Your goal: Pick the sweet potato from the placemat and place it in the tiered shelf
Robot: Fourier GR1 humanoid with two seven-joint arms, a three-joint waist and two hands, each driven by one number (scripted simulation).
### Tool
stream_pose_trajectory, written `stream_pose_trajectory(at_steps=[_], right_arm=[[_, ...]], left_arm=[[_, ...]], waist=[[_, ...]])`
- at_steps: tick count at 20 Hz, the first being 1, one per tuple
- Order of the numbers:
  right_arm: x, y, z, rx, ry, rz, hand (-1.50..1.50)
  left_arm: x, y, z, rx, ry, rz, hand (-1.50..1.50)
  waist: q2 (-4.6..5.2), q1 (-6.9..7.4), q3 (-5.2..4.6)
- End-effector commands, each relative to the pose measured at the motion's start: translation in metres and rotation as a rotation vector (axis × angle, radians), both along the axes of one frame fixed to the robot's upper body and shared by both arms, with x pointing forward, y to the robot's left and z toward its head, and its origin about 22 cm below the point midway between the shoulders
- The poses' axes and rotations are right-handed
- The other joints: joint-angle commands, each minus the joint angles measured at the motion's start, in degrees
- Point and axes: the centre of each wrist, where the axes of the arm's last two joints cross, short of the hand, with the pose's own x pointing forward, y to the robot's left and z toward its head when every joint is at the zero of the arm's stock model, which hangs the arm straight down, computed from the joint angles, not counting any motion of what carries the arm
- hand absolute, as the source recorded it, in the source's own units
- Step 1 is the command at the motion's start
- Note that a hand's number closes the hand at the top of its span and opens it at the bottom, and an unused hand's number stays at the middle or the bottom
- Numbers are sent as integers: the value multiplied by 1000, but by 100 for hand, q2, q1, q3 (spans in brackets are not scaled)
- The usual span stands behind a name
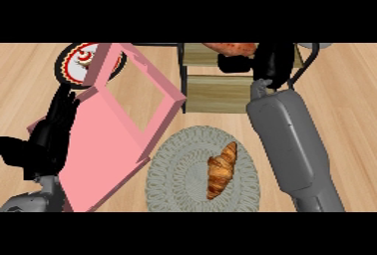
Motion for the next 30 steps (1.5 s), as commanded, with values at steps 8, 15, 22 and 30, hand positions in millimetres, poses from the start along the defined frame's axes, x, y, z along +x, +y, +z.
stream_pose_trajectory(at_steps=[8, 15, 22, 30], right_arm=[[22, -31, 11, 90, -43, 109, -150], [18, -23, 45, 245, -216, 72, -150], [-27, -91, 78, 284, -244, -93, -150], [-116, -167, 70, 295, -180, -156, -150]], left_arm=[[-13, 6, -2, -10, 3, 13, 0], [-6, 3, -1, -5, -1, 7, 0], [-3, 8, 13, 4, 5, 20, 0], [-8, 3, -7, 1, 15, 43, 0]], waist=[[-20, -34, 0], [-17, -23, -1], [-71, -181, 0], [-64, -243, 1]])
